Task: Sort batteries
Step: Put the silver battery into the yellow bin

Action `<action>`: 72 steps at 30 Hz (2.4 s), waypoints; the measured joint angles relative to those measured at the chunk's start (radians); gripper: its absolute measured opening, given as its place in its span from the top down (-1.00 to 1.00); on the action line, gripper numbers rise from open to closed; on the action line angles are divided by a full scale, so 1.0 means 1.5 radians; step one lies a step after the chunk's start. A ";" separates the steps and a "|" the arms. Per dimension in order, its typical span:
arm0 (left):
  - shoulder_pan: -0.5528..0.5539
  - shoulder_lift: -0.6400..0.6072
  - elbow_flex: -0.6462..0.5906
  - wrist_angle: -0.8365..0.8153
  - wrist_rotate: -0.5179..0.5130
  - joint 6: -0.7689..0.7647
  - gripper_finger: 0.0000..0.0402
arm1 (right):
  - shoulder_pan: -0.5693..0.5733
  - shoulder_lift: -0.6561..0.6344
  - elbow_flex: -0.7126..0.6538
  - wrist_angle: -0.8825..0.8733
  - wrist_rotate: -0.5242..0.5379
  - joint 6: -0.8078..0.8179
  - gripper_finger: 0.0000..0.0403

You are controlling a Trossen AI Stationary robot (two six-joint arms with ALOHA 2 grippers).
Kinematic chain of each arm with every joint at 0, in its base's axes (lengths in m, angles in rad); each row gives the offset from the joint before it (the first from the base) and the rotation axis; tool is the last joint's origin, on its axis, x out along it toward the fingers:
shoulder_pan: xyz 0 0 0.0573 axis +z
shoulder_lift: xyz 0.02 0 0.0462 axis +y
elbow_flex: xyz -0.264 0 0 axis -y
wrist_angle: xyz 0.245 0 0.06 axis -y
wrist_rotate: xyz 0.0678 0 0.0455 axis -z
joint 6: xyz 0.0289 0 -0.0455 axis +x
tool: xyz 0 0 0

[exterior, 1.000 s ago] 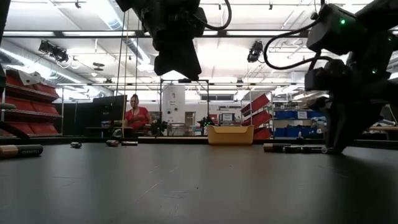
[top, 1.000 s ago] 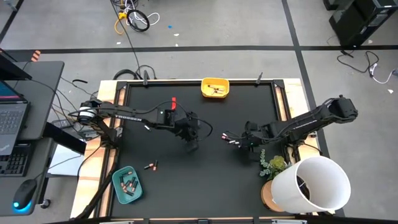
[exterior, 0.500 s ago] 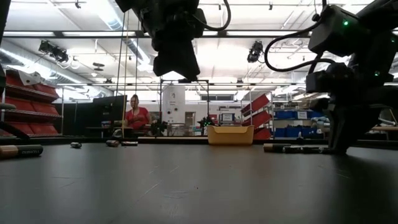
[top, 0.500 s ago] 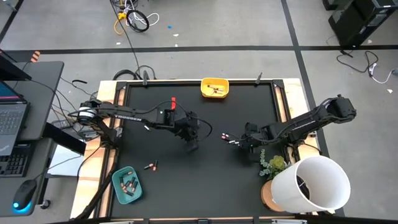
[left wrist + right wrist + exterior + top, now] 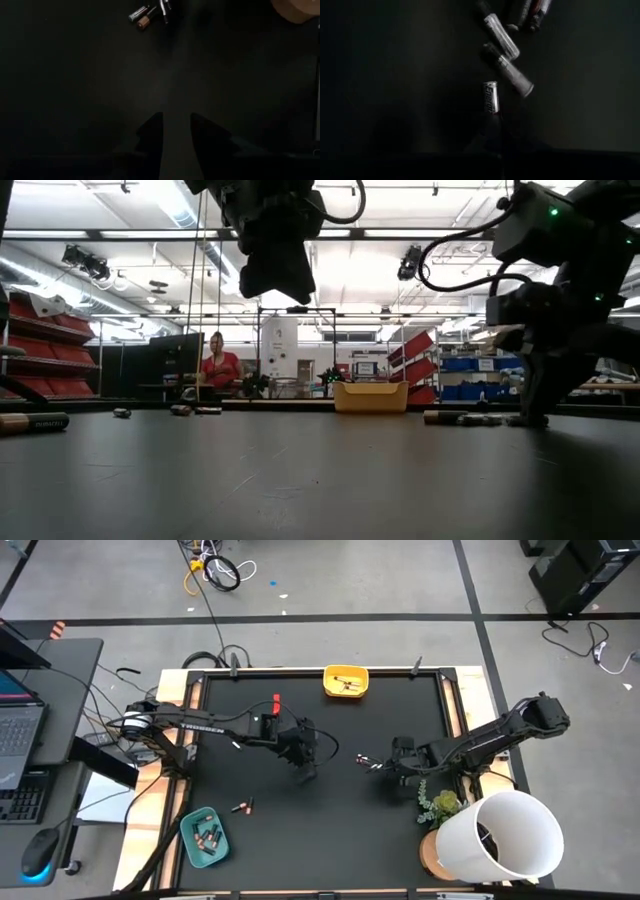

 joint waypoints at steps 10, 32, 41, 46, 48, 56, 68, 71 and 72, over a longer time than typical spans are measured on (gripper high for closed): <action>0.000 -0.007 0.000 -0.004 -0.001 0.015 0.44 | 0.021 0.001 0.062 -0.049 -0.005 0.023 0.98; 0.000 -0.007 0.000 0.002 -0.001 0.019 0.44 | 0.012 -0.035 0.050 -0.022 -0.049 0.093 0.31; 0.000 -0.007 0.000 0.003 -0.001 0.018 0.44 | -0.001 0.041 -0.007 0.117 -0.035 0.099 0.23; 0.000 -0.007 0.000 -0.004 0.000 0.018 0.44 | -0.001 0.064 -0.024 0.141 -0.022 0.120 0.52; 0.000 -0.007 0.000 -0.006 0.001 0.018 0.44 | 0.005 0.064 -0.029 0.141 -0.003 0.113 0.76; 0.000 -0.008 0.000 -0.018 0.005 0.032 0.44 | 0.003 0.061 -0.031 0.138 -0.001 0.105 0.95; 0.000 -0.009 0.000 -0.021 0.005 0.036 0.44 | 0.017 -0.024 0.054 -0.032 -0.003 0.116 0.97; 0.000 -0.009 0.000 -0.021 0.005 0.038 0.44 | 0.023 -0.044 0.053 -0.048 -0.002 0.118 0.98; 0.001 -0.009 0.000 -0.021 0.005 0.038 0.44 | 0.025 -0.053 0.053 -0.045 -0.002 0.119 0.98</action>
